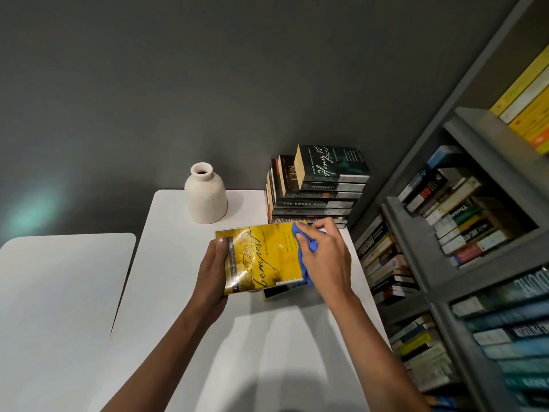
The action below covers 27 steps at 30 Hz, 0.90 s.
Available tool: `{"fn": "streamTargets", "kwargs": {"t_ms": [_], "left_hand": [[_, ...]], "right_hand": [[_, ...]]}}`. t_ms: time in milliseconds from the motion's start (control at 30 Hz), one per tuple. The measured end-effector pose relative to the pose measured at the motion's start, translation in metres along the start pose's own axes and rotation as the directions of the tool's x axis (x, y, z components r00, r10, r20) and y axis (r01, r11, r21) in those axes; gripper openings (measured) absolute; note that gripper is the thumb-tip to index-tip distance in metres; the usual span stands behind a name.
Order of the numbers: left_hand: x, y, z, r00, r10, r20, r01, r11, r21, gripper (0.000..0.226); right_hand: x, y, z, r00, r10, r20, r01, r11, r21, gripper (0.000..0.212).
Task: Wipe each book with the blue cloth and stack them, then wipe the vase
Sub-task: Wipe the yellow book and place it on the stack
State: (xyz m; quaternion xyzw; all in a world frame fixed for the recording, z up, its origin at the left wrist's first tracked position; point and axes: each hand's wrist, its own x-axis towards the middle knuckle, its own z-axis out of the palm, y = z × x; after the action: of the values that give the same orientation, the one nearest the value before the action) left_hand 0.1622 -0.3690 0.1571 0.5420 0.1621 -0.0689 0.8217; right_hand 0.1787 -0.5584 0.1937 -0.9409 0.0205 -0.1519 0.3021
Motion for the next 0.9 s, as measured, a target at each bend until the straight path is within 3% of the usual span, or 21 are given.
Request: {"fn": "streamTargets", "kwargs": {"t_ms": [200, 400, 600, 800, 900], "left_hand": [[0.002, -0.001, 0.002, 0.998, 0.011, -0.054, -0.011, 1.000, 0.001, 0.027], [-0.001, -0.001, 0.002, 1.000, -0.025, 0.009, 0.025, 1.000, 0.011, 0.029], [0.003, 0.008, 0.001, 1.000, 0.020, 0.018, -0.020, 1.000, -0.013, 0.032], [-0.002, 0.006, -0.005, 0.996, 0.020, 0.088, -0.020, 1.000, -0.003, 0.032], [-0.001, 0.010, 0.003, 0.995, 0.027, 0.095, -0.025, 1.000, -0.019, 0.032]], "right_hand": [[-0.028, -0.005, 0.004, 0.968, -0.234, 0.087, 0.239, 0.970, -0.046, 0.021], [-0.002, 0.007, -0.010, 0.996, -0.093, 0.007, 0.093, 0.986, -0.136, 0.021], [-0.025, -0.025, -0.002, 0.959, -0.278, 0.059, 0.282, 0.955, -0.087, 0.017], [0.003, -0.003, -0.017, 0.996, -0.073, -0.042, 0.066, 0.985, -0.157, 0.024], [-0.001, -0.037, -0.008, 0.986, -0.162, -0.029, 0.156, 0.977, -0.148, 0.019]]}}
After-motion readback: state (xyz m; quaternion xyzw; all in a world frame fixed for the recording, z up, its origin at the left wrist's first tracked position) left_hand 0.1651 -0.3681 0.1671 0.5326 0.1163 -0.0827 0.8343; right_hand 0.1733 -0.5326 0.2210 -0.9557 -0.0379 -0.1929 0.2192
